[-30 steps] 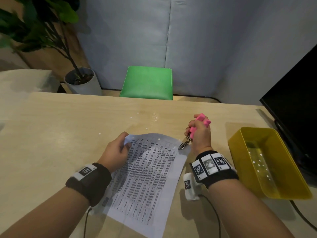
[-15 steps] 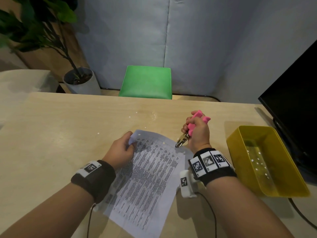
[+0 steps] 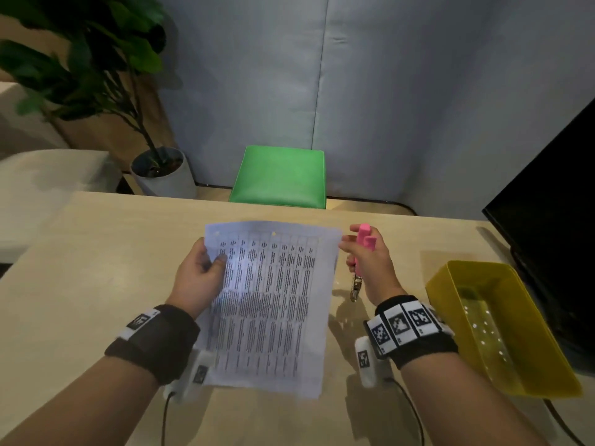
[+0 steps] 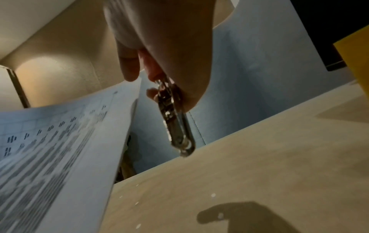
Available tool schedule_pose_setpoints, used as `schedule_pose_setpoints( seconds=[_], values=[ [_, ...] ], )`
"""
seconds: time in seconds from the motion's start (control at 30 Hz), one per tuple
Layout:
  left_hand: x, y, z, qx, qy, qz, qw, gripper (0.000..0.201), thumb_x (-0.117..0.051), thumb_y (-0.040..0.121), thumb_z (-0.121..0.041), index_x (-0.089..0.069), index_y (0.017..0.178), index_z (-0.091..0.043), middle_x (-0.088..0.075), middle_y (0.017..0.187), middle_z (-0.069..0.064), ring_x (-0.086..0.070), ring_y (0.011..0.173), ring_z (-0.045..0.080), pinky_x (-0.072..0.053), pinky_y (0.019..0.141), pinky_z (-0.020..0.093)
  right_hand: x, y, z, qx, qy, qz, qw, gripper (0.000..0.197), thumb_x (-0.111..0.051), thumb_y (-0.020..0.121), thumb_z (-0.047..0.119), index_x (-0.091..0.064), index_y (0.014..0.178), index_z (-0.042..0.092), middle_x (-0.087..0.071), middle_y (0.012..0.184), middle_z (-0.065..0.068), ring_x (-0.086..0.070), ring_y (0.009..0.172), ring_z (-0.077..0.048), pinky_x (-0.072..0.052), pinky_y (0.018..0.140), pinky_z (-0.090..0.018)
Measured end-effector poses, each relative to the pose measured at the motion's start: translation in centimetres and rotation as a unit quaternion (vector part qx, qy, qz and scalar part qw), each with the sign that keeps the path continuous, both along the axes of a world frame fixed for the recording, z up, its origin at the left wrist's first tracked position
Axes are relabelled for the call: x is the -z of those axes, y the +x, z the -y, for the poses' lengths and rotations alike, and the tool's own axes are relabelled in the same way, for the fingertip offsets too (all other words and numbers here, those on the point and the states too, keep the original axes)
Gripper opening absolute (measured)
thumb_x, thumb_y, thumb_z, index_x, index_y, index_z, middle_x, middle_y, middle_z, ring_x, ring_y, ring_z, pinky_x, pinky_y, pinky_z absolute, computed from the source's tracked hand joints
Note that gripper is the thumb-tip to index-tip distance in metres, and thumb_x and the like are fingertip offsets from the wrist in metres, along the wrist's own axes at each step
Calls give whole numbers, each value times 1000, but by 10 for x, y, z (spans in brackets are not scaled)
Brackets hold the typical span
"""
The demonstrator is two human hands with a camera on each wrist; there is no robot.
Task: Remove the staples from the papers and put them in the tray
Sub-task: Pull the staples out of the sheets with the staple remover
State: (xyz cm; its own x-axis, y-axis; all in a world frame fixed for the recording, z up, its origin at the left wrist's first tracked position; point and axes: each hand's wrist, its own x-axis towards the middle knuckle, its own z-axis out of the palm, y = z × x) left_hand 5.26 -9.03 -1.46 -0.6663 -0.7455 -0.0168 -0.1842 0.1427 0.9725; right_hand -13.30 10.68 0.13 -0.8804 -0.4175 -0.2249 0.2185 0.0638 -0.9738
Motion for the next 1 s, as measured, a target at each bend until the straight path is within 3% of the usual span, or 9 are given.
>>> schedule_pose_setpoints(
  seconds=[0.07, 0.17, 0.27, 0.4, 0.5, 0.63, 0.77, 0.9, 1.0],
  values=[
    [-12, -4, 2, -15, 15, -37, 999, 28, -44, 97, 1, -52, 104, -25, -64, 85, 2, -58, 62, 12, -48, 48, 22, -4, 2, 2, -41, 5, -6, 999, 29, -65, 85, 4, -56, 111, 15, -61, 97, -4, -47, 61, -13, -41, 59, -27],
    [-30, -10, 3, -26, 12, -82, 996, 24, -45, 97, 1, -52, 101, -22, -65, 86, -1, -64, 62, -2, -50, 50, 11, -11, 6, 5, -96, 8, 0, 995, 34, -69, 83, 10, -58, 115, 14, -64, 104, -9, -51, 66, -15, -45, 60, -26],
    [-43, -14, 1, -28, 12, -118, 993, 19, -45, 97, 1, -51, 108, -12, -65, 87, -3, -65, 61, -7, -51, 52, 9, -21, 11, 8, -115, 5, -23, 993, 35, -71, 81, 10, -57, 113, 11, -64, 93, -8, -52, 66, -14, -43, 53, -19],
    [-54, -12, -4, -13, 14, -145, 989, 23, -47, 97, -3, -54, 103, -25, -68, 100, -3, -69, 84, 2, -57, 67, 15, -37, 19, 9, -64, -11, -99, 993, 23, -65, 86, 8, -56, 107, 11, -61, 84, -1, -53, 67, -10, -44, 55, -19],
    [-60, -10, -7, -7, 18, -155, 988, 21, -49, 96, -11, -53, 103, -30, -68, 107, -3, -68, 95, 11, -59, 75, 24, -47, 24, 7, -41, -30, -133, 990, 17, -62, 89, 11, -54, 97, 24, -62, 89, -1, -58, 75, -12, -45, 61, -24],
    [-57, -9, -12, -8, 26, -152, 988, 20, -49, 96, -12, -52, 101, -31, -67, 106, -2, -66, 96, 10, -57, 72, 20, -45, 29, 9, -6, -7, -128, 992, 17, -62, 90, 14, -53, 91, 29, -64, 95, -3, -61, 84, -17, -51, 67, -33],
    [-44, -10, -16, -15, 38, -131, 990, 14, -48, 97, -13, -49, 107, -22, -66, 107, 1, -65, 100, 16, -55, 76, 27, -30, 32, 10, 33, 18, -82, 996, 18, -64, 88, 13, -54, 90, 27, -65, 102, -8, -62, 97, -29, -54, 84, -50],
    [-40, -11, -17, -4, 43, -129, 991, 15, -49, 96, -11, -45, 111, -13, -65, 103, -1, -66, 94, 8, -56, 72, 21, -20, 37, 8, 56, 16, -61, 996, 19, -61, 89, 9, -54, 101, 22, -64, 104, -8, -61, 96, -27, -52, 88, -49],
    [-41, -11, -20, 19, 38, -127, 991, 20, -50, 96, -12, -45, 115, -17, -64, 105, -7, -63, 93, 1, -54, 67, 12, -18, 38, 7, 71, 17, -72, 995, 16, -58, 90, 9, -53, 99, 21, -63, 98, -9, -57, 82, -23, -52, 78, -43]
  ],
)
